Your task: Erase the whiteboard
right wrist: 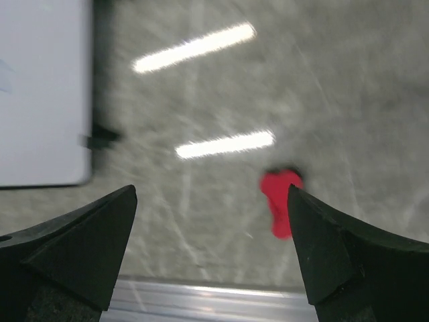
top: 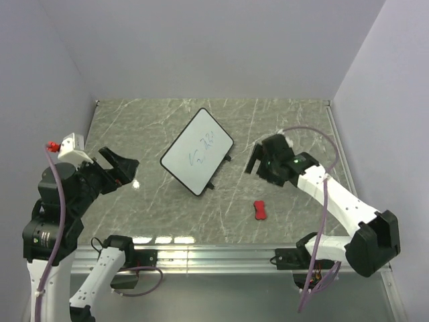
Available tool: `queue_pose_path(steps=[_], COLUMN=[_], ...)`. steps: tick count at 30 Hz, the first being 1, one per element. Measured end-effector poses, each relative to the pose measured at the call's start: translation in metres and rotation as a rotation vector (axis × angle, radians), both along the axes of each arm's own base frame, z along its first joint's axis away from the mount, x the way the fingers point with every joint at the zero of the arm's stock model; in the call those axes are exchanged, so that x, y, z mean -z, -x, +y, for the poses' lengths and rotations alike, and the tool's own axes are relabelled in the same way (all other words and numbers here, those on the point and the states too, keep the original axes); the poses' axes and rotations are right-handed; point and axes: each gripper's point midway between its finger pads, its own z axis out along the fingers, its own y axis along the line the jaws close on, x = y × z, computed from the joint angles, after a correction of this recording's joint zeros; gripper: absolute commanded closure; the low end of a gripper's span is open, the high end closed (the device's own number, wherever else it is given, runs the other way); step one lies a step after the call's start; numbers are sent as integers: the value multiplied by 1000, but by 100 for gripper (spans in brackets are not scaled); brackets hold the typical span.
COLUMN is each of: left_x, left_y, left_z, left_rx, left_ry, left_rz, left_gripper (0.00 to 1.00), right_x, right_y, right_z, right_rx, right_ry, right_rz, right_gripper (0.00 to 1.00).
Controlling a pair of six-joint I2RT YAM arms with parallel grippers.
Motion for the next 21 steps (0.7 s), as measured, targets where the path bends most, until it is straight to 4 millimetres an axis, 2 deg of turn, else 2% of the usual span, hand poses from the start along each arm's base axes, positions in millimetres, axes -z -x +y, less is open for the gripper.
queue_pose_path(steps=[1, 4, 8, 13, 21], left_x=[1, 5, 9, 9, 10], left_y=[3, 10, 13, 16, 17], left_z=[0, 0, 0, -3, -2], left_rx=[2, 10, 19, 42, 54], left_ry=[-1, -5, -14, -22, -46], left_rz=[-7, -16, -17, -24, -24], left_gripper=[1, 1, 1, 1, 0], right_x=[14, 51, 80, 93, 109], right_y=[13, 52, 86, 103, 110], right_z=[-1, -22, -42, -38, -15], right_rx=[-6, 28, 72, 37, -53], right_ry=[27, 104, 171, 193, 255], right_rz=[54, 197, 316, 352, 389], right_gripper=[1, 2, 4, 4, 5])
